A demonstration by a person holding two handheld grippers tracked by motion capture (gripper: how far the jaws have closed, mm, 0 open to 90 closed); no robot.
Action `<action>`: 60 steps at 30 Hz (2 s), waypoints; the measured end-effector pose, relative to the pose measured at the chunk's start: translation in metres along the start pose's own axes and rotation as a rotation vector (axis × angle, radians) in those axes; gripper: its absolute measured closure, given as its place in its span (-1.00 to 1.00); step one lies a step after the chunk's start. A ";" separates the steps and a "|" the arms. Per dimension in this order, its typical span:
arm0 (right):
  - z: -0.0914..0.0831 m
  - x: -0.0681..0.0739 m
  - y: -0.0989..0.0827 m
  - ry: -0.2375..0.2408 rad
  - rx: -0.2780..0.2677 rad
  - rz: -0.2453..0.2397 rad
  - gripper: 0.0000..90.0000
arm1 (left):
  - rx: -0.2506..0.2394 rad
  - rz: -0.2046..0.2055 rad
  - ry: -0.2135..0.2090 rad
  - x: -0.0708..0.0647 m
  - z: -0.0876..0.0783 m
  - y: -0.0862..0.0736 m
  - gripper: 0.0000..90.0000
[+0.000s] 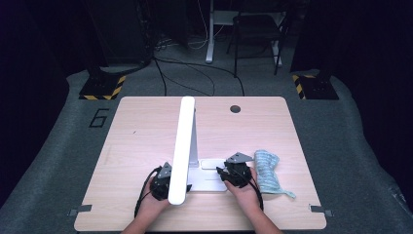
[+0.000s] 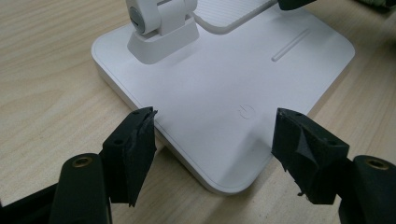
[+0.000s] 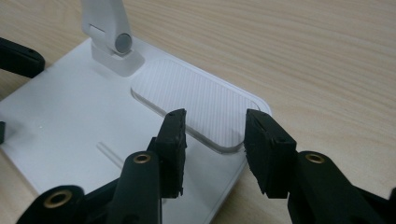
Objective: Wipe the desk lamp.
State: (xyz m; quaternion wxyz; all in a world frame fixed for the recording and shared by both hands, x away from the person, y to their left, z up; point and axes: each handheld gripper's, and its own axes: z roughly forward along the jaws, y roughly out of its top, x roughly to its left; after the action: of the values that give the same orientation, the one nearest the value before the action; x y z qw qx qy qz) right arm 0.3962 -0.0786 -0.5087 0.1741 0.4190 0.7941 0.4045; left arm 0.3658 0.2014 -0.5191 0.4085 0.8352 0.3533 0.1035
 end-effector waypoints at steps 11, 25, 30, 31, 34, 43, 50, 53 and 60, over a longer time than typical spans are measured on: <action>-0.025 0.001 0.002 0.032 -0.058 0.013 0.09 | -0.011 -0.014 0.005 0.007 -0.003 0.003 -0.29; -0.044 0.005 -0.021 0.002 -0.067 0.000 0.06 | -0.067 -0.063 0.013 0.015 -0.011 0.007 -0.30; -0.048 0.000 -0.021 0.016 -0.085 0.027 0.06 | -0.086 -0.083 0.032 0.020 -0.014 0.007 -0.30; -0.048 0.000 -0.021 0.020 -0.088 0.031 0.06 | -0.087 -0.090 0.033 0.021 -0.016 0.007 -0.30; -0.050 -0.002 -0.021 0.023 -0.092 0.038 0.05 | -0.097 -0.091 0.043 0.023 -0.020 0.007 -0.30; -0.064 -0.003 -0.007 0.037 -0.120 0.031 0.02 | -0.135 -0.099 0.074 0.028 -0.034 0.007 -0.31; -0.081 -0.013 -0.002 0.026 -0.110 0.024 0.01 | -0.139 -0.107 0.089 0.035 -0.044 0.007 -0.31; -0.086 -0.019 -0.006 0.014 -0.110 0.039 0.01 | -0.151 -0.118 0.101 0.037 -0.047 0.006 -0.30; -0.097 -0.033 -0.012 -0.025 -0.125 0.077 0.01 | -0.163 -0.152 0.106 0.044 -0.052 0.005 -0.30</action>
State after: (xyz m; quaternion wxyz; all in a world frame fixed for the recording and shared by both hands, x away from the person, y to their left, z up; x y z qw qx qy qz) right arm 0.3500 -0.1571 -0.4612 0.1944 0.4425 0.7483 0.4544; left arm 0.3760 0.2609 -0.4869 0.4623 0.7635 0.4271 0.1448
